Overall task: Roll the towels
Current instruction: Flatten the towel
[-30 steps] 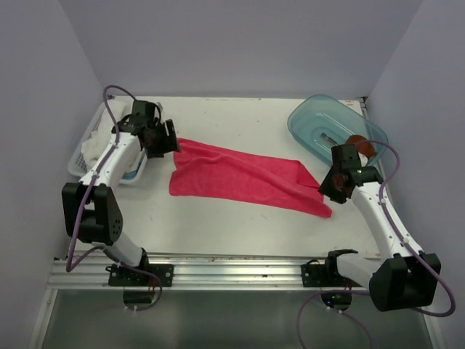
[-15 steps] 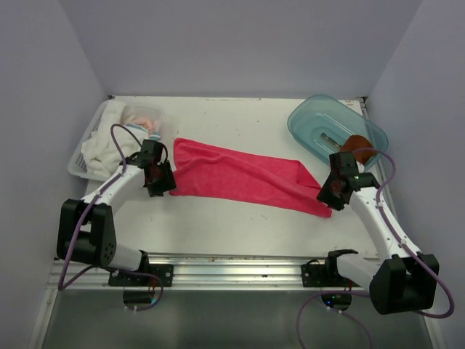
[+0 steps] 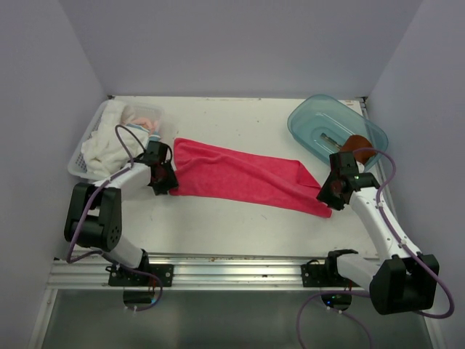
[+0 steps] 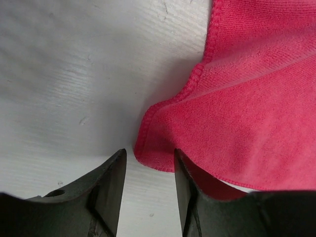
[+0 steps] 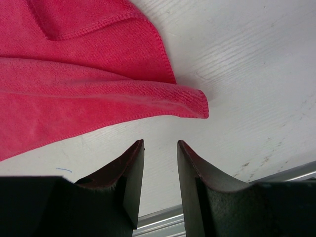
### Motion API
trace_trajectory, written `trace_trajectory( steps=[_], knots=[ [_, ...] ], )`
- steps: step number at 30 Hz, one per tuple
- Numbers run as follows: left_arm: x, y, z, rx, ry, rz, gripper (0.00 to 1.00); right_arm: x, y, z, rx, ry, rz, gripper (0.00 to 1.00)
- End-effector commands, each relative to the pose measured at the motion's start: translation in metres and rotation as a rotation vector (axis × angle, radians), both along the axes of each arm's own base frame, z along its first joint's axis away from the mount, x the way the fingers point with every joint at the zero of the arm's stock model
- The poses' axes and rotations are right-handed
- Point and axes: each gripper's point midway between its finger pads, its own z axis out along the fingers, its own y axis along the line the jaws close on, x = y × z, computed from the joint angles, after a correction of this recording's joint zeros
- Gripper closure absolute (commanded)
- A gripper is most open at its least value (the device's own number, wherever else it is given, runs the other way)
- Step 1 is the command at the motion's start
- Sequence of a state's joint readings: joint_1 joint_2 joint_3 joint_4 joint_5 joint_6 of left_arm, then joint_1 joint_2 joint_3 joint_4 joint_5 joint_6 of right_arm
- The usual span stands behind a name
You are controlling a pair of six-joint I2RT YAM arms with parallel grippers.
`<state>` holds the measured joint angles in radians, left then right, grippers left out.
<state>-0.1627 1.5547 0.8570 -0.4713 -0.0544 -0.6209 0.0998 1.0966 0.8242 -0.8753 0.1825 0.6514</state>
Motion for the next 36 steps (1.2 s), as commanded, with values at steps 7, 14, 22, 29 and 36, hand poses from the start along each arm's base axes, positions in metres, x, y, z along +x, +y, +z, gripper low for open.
trace_trajectory(
  steps=[7,14,22,29,36],
  knots=[
    [0.013,0.000,-0.014,0.059,-0.013,0.021,0.80,0.005,0.005,0.004,0.027,-0.037,-0.005,0.63],
    [0.023,0.011,0.039,0.099,-0.117,0.045,1.00,0.001,0.004,0.002,0.026,-0.024,-0.005,0.63],
    [0.019,0.038,0.072,0.092,-0.184,0.128,1.00,-0.011,0.019,-0.029,0.114,0.031,-0.012,0.63],
    [0.013,0.041,0.066,0.107,-0.156,0.121,1.00,-0.031,0.035,-0.052,0.195,0.078,-0.019,0.62],
    [0.012,0.038,0.067,0.096,-0.157,0.112,1.00,-0.058,0.045,-0.067,0.181,0.109,-0.050,0.59]
  ],
)
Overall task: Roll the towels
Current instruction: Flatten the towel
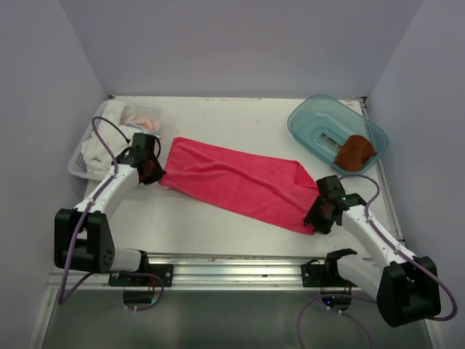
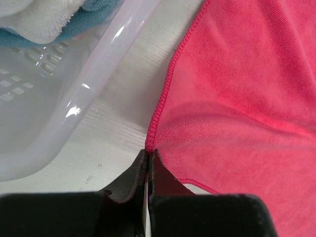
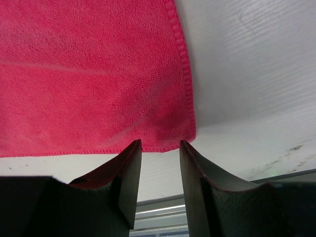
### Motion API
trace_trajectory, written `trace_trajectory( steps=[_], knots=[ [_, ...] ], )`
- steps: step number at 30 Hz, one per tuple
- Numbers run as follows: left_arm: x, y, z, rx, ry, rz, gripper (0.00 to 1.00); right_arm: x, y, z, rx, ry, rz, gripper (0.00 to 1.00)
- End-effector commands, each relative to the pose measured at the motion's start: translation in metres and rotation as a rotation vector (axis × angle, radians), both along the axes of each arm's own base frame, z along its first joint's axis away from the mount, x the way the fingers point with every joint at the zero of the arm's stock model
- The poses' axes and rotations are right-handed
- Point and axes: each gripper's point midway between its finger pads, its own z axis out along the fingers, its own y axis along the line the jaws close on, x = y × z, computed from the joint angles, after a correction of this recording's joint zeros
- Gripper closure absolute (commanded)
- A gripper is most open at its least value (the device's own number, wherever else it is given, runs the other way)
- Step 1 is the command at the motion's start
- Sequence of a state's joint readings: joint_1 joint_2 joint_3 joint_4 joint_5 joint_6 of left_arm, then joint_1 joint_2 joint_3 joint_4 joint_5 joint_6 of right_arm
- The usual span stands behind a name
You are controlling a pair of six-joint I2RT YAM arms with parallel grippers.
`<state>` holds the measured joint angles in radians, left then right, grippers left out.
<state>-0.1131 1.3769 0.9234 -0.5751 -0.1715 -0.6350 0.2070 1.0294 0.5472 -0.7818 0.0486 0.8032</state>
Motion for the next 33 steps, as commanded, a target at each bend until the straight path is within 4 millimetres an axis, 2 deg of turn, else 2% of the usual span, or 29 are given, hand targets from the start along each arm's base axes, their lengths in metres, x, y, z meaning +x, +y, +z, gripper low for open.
trace_trajectory(
  steps=[1,9,15,24,26,27,29,31,33],
  knots=[
    [0.000,0.004,0.003,0.019,-0.002,-0.003,1.00,-0.005,0.003,-0.003,0.014,-0.009,-0.070,0.59],
    [0.001,0.003,0.004,0.016,-0.003,-0.013,1.00,-0.008,-0.009,0.000,-0.038,-0.031,-0.134,0.59],
    [0.002,0.002,0.004,0.009,-0.011,-0.014,1.00,-0.010,-0.009,-0.017,-0.048,0.012,-0.143,0.60],
    [0.001,0.002,0.006,0.009,-0.015,-0.018,1.00,-0.009,-0.017,-0.027,-0.088,0.001,-0.153,0.62],
    [0.002,0.001,0.007,0.005,-0.016,-0.021,1.00,-0.009,-0.015,-0.031,-0.080,0.003,-0.148,0.74],
    [0.001,0.001,0.008,0.009,-0.014,-0.021,1.00,-0.008,-0.015,-0.031,-0.079,0.000,-0.148,0.88],
    [0.003,0.002,0.012,0.012,-0.023,-0.024,1.00,-0.003,-0.014,-0.024,-0.075,-0.019,-0.141,1.00],
    [0.006,0.000,0.022,0.008,-0.047,-0.034,1.00,0.003,-0.017,-0.015,-0.092,-0.046,-0.134,1.00],
    [0.009,-0.002,0.030,-0.002,-0.063,-0.045,1.00,0.019,-0.018,0.008,-0.102,-0.107,-0.133,1.00]
  ],
)
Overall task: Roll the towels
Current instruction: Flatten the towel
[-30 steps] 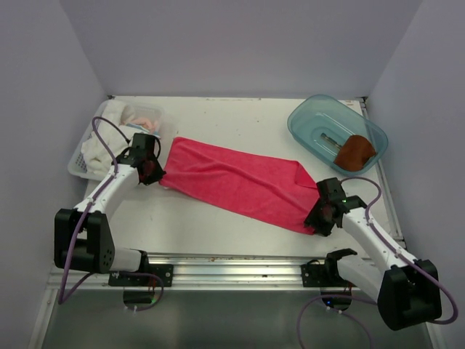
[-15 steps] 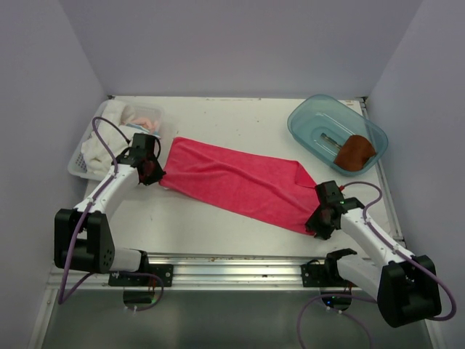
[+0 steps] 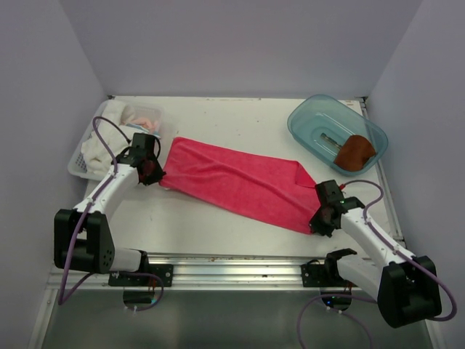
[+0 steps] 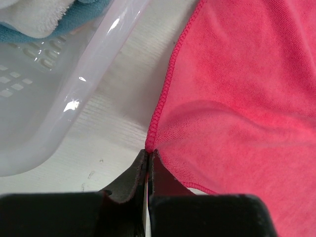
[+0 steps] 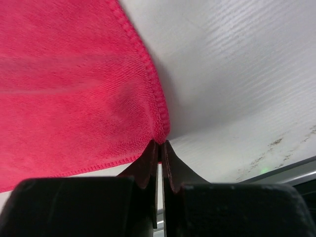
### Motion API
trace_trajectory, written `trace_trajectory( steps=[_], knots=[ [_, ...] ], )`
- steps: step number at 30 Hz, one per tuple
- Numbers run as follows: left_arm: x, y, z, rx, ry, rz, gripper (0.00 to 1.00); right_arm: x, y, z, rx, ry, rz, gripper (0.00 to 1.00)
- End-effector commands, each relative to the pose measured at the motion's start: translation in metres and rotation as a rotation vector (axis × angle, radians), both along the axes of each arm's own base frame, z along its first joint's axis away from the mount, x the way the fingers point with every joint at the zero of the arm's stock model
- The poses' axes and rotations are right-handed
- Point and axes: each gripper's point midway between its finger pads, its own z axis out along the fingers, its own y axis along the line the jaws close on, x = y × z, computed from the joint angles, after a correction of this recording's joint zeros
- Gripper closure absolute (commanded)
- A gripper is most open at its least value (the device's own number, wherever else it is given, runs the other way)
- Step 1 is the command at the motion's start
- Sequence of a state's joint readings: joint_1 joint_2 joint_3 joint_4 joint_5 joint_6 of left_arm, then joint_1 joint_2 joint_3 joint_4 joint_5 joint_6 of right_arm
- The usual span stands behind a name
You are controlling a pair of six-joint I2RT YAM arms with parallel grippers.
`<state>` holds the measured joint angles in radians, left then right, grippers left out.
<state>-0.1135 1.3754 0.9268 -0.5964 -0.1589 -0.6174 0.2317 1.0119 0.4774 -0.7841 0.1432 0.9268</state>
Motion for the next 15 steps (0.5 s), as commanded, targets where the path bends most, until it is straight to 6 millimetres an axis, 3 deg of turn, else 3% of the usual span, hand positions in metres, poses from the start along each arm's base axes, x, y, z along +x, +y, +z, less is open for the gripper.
trace_trajectory(
  steps=[1,3,4,5,6,7,9,10,11,12,13,14,15],
  knots=[
    [0.020,-0.002,0.042,-0.008,-0.108,-0.026,1.00,0.049,-0.007,0.046,-0.063,-0.189,0.000,1.00],
    [0.026,-0.006,0.057,-0.023,-0.135,-0.042,1.00,0.060,-0.011,0.068,-0.092,-0.231,0.007,1.00],
    [0.037,-0.008,0.078,-0.029,-0.184,-0.051,1.00,0.067,-0.014,0.081,-0.113,-0.261,0.021,1.00],
    [0.042,-0.012,0.089,-0.042,-0.207,-0.065,1.00,0.082,-0.018,0.107,-0.140,-0.322,0.014,1.00],
    [0.048,-0.014,0.103,-0.049,-0.240,-0.074,1.00,0.089,-0.020,0.122,-0.156,-0.351,0.014,1.00],
    [0.059,-0.016,0.131,-0.054,-0.301,-0.089,1.00,0.103,-0.020,0.149,-0.167,-0.410,0.025,1.00],
    [0.067,-0.019,0.158,-0.062,-0.345,-0.107,1.00,0.114,-0.029,0.177,-0.210,-0.463,0.019,1.00],
    [0.077,-0.021,0.190,-0.065,-0.412,-0.118,1.00,0.119,-0.032,0.191,-0.231,-0.489,0.030,1.00],
    [0.080,-0.023,0.205,-0.072,-0.440,-0.128,1.00,0.127,-0.035,0.219,-0.238,-0.554,0.019,1.00],
    [0.082,-0.025,0.218,-0.076,-0.464,-0.137,1.00,0.129,-0.042,0.233,-0.256,-0.581,0.004,1.00],
    [0.085,-0.026,0.246,-0.079,-0.526,-0.146,1.00,0.130,-0.045,0.247,-0.273,-0.610,0.009,1.00],
    [0.085,-0.028,0.258,-0.086,-0.552,-0.154,1.00,0.132,-0.048,0.272,-0.279,-0.667,0.002,1.00],
    [0.085,-0.029,0.268,-0.088,-0.573,-0.161,1.00,0.132,-0.053,0.285,-0.297,-0.693,-0.006,1.00]
  ],
)
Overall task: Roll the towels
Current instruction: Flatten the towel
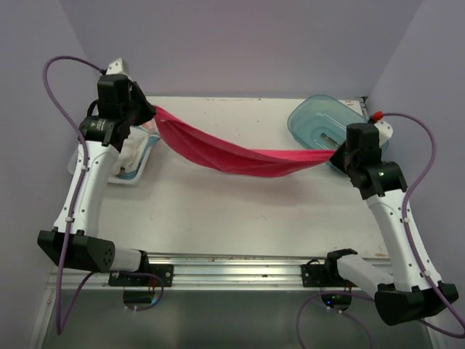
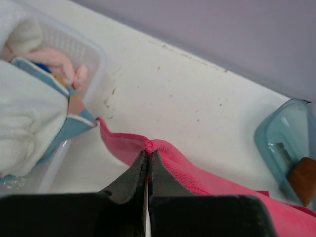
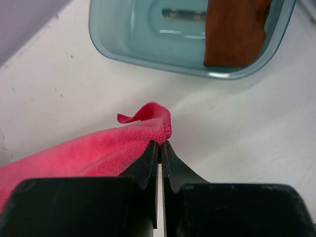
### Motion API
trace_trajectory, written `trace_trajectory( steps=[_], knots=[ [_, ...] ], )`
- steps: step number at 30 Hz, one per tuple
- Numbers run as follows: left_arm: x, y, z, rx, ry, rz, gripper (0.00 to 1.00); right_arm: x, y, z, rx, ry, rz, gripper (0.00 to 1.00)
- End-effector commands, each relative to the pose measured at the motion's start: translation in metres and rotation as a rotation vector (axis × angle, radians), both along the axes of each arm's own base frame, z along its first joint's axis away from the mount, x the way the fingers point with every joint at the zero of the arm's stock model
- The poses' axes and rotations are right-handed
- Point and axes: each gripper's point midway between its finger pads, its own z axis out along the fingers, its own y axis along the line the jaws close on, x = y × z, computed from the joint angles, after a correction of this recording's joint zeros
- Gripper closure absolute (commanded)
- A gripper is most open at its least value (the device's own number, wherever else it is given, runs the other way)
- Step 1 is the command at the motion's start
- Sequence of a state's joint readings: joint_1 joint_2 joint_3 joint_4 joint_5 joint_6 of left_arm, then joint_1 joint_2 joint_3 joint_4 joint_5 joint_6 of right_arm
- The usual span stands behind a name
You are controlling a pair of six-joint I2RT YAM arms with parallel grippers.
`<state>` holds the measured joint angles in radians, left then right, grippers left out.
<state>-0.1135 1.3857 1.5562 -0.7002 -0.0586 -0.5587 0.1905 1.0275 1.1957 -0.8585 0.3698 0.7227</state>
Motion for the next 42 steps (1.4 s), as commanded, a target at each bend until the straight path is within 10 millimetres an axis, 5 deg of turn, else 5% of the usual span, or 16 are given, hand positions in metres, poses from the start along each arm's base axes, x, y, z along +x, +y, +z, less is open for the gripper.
trace_trajectory(
  steps=[1,4,9,22,30,35,41,42],
  knots=[
    [-0.003,-0.004,0.057,0.007,-0.118,-0.052,1.00,-0.004,-0.028,0.063,-0.125,-0.119,-0.046,1.00],
    [-0.012,-0.004,0.087,0.001,-0.196,-0.064,1.00,-0.012,-0.035,0.094,-0.155,-0.182,-0.051,1.00],
    [-0.037,-0.006,0.123,0.015,-0.326,-0.108,1.00,-0.038,-0.047,0.114,-0.192,-0.216,-0.075,1.00],
    [-0.121,-0.003,0.157,0.051,-0.490,-0.171,1.00,-0.122,-0.074,0.155,-0.262,-0.317,-0.107,1.00],
    [-0.182,0.000,0.173,0.053,-0.610,-0.185,1.00,-0.160,-0.078,0.155,-0.232,-0.347,-0.110,1.00],
    [-0.179,-0.003,0.143,0.024,-0.588,-0.192,1.00,-0.156,-0.071,0.123,-0.203,-0.277,-0.094,1.00],
    [-0.117,0.001,0.030,-0.004,-0.274,-0.107,1.00,-0.110,-0.060,0.051,-0.202,-0.088,-0.087,1.00],
    [-0.100,-0.001,-0.005,-0.009,-0.175,-0.098,1.00,-0.101,-0.060,0.041,-0.211,-0.062,-0.087,1.00]
  ],
)
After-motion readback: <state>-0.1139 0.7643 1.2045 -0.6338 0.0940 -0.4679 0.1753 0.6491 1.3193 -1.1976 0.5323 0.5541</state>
